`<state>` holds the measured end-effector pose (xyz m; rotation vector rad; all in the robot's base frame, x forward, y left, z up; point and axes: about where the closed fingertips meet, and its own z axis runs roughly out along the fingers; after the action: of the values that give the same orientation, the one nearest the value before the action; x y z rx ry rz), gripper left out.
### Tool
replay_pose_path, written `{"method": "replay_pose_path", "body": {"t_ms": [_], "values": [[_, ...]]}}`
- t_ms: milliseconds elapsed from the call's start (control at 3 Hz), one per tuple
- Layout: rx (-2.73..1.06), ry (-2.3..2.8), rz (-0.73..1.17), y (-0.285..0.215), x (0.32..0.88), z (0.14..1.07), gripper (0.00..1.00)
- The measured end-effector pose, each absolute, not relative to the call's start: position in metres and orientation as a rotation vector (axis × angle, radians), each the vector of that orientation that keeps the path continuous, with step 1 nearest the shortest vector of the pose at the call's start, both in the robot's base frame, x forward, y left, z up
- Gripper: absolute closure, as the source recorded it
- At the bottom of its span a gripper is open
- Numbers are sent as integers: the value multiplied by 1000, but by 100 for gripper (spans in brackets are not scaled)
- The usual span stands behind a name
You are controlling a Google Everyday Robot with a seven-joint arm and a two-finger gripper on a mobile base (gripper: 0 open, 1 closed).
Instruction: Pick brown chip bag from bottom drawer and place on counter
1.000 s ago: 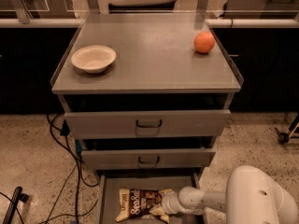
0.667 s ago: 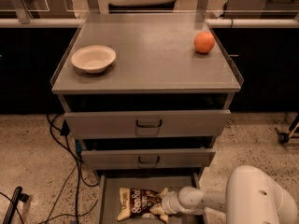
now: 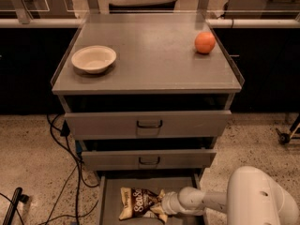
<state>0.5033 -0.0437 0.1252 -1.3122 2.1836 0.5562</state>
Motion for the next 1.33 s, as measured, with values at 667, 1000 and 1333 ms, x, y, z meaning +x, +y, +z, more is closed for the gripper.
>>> {"method": "replay_pose_path", "body": {"t_ms": [667, 1000, 1333], "values": [[-1307, 2202, 609, -42, 506, 134, 100], [-1307, 2161, 679, -37, 516, 168, 100], [-1311, 2115, 681, -39, 520, 212, 100]]}}
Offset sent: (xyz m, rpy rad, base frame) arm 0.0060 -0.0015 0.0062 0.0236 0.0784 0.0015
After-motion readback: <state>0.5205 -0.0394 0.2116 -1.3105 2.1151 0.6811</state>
